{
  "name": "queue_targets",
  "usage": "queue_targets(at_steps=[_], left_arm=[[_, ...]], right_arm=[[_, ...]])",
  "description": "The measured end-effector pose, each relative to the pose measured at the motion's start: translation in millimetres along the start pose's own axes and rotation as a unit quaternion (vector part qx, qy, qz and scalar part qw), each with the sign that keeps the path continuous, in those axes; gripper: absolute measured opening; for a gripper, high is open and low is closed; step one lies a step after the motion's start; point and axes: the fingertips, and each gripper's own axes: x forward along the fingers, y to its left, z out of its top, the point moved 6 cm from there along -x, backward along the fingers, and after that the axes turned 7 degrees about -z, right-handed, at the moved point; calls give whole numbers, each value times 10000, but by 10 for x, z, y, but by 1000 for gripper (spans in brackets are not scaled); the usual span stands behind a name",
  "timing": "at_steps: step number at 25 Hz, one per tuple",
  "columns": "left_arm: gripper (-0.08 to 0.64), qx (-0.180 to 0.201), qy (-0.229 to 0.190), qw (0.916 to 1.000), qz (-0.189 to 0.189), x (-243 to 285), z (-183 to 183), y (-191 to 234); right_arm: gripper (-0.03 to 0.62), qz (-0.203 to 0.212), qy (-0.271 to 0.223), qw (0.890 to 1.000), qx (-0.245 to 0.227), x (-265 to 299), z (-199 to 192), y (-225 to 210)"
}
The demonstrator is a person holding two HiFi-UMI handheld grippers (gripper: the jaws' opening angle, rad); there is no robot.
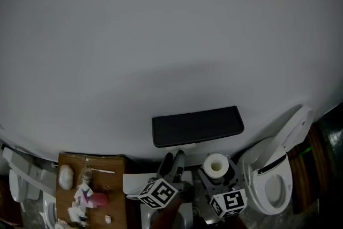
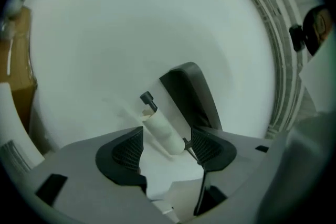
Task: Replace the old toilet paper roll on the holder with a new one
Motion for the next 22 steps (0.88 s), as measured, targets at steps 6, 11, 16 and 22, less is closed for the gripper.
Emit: queue_targets(at_steps=[6,11,16,22], left_arm=[[311,-1070,-292,9935,-243,196,-16,131],[311,-1515,-666,9861,-141,304,13,240],[233,-1699,-1077,9795,-83,285,42,283],[186,-1617,-1242,9790,-2,237,99,274]], right_arm=[[382,-18,75,10000,-2,64,-23,-34],[382,-71,95,9999,93,100,-43,-65],[382,-102,103,9999,-27,86,-72,-100],[382,-79,135,9999,-14,72,-83,-80]])
